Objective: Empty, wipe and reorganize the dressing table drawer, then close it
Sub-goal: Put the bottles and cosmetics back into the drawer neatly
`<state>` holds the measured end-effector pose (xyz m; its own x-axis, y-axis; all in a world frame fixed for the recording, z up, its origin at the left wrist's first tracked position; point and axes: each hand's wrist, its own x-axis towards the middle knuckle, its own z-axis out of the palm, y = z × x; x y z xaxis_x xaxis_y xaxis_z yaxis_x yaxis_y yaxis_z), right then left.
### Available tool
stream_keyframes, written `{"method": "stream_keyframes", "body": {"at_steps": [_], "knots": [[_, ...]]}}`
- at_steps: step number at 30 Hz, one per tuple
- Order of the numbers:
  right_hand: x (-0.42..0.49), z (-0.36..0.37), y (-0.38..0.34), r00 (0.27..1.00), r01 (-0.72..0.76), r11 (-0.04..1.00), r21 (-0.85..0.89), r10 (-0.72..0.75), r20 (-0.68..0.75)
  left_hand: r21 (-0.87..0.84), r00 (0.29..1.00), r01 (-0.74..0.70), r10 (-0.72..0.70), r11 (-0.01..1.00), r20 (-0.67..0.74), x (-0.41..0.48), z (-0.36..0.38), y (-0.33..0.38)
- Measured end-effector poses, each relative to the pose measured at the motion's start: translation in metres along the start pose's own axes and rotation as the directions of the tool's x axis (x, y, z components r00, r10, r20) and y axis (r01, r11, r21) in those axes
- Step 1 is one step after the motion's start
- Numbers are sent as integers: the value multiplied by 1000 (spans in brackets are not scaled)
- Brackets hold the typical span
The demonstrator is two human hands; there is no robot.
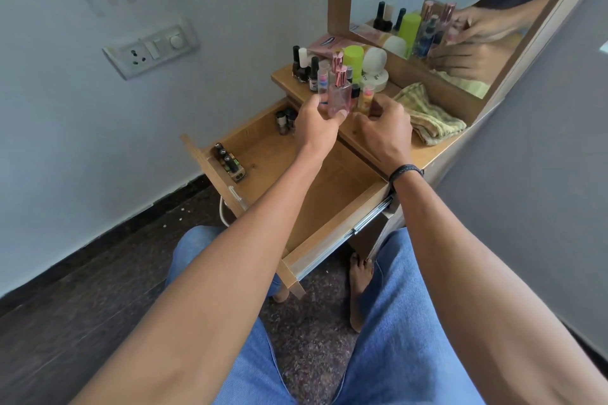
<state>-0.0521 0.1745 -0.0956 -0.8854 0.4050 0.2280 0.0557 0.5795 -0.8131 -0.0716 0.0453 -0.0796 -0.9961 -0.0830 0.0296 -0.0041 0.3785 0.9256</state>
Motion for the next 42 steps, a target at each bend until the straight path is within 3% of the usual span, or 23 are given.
{"method": "stream_keyframes", "body": {"at_steps": [8, 22, 29, 42], "knots": [[7, 4, 4, 999, 30, 993, -115, -28, 15, -36, 1000, 21, -21, 999, 8, 1, -1, 1], [8, 6, 4, 1000, 20, 997, -71, -19, 2, -20, 1000, 5, -5, 1000, 13, 3, 1, -5], [6, 3, 4, 997, 31, 997, -65, -27, 68, -64, 1000, -3, 4, 998, 18, -2, -5, -10], [-33, -5, -18, 945, 220, 975, 21, -218, 245, 43, 992, -57, 51, 997, 115, -34, -61, -25]]}}
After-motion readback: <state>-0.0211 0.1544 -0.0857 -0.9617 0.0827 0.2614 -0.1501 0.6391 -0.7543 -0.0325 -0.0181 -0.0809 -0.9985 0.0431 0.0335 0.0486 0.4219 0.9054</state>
